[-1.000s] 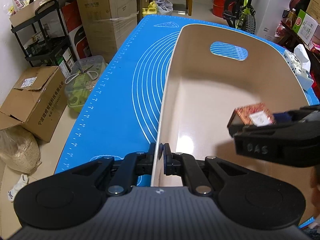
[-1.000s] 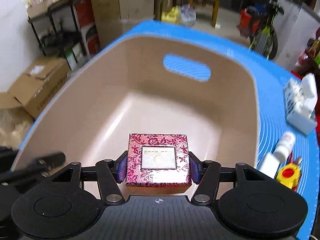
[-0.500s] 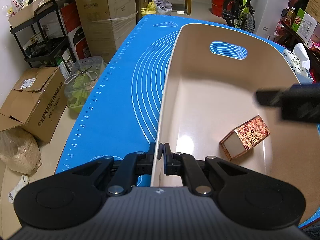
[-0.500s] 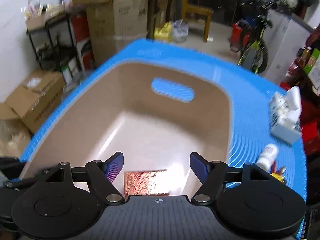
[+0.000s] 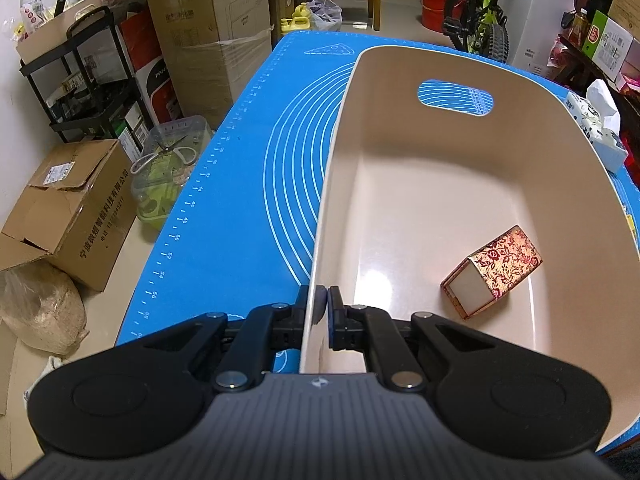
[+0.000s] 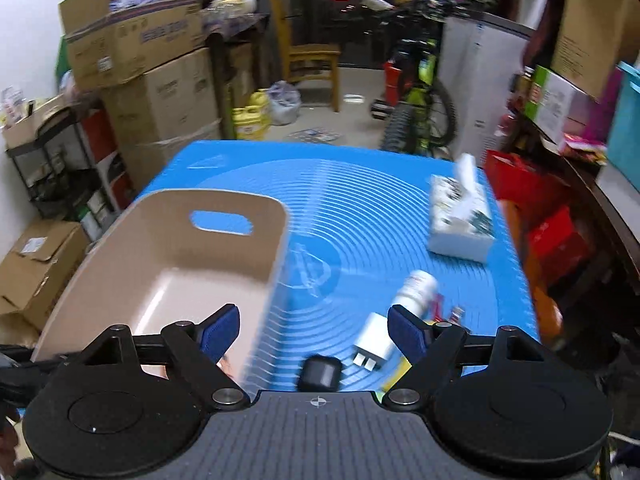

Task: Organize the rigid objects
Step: 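Carry the pink floral box into the bin and open the right tool, then move the right tool to the green bottle and grasp it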

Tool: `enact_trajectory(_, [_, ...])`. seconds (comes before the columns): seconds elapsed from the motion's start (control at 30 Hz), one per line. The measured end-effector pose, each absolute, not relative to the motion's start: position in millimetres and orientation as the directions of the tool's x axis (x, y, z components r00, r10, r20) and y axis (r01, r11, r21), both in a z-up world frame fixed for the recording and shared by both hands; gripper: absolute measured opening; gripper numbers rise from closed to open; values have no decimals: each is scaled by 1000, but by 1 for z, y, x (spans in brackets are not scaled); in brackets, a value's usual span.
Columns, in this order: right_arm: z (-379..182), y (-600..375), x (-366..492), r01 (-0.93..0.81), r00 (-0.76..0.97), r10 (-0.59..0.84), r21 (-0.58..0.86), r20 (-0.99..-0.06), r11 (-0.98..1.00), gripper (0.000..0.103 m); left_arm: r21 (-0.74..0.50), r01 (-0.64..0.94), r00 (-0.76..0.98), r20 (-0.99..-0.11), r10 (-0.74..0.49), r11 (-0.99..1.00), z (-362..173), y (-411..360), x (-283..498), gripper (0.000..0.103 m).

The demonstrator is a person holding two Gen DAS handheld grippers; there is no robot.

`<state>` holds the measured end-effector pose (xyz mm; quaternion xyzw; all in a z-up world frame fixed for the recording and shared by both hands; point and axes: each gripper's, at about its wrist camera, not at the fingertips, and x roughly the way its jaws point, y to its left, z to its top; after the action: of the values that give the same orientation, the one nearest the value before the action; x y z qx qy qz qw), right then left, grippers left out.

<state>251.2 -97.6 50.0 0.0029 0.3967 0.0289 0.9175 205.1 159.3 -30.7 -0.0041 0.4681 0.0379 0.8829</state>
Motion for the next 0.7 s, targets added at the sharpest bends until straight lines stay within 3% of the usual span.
enact_trajectory(0.3, [-10,-126,242,15,565,-6,2,-825,1000,84,29,-70,557,-828,63,997,-29,158,205,9])
enact_trajectory(0.7, [-74,-112,240,9,437,74,86,-897,996,78,31,-68,558,-828,64,997,-29,159,206,9])
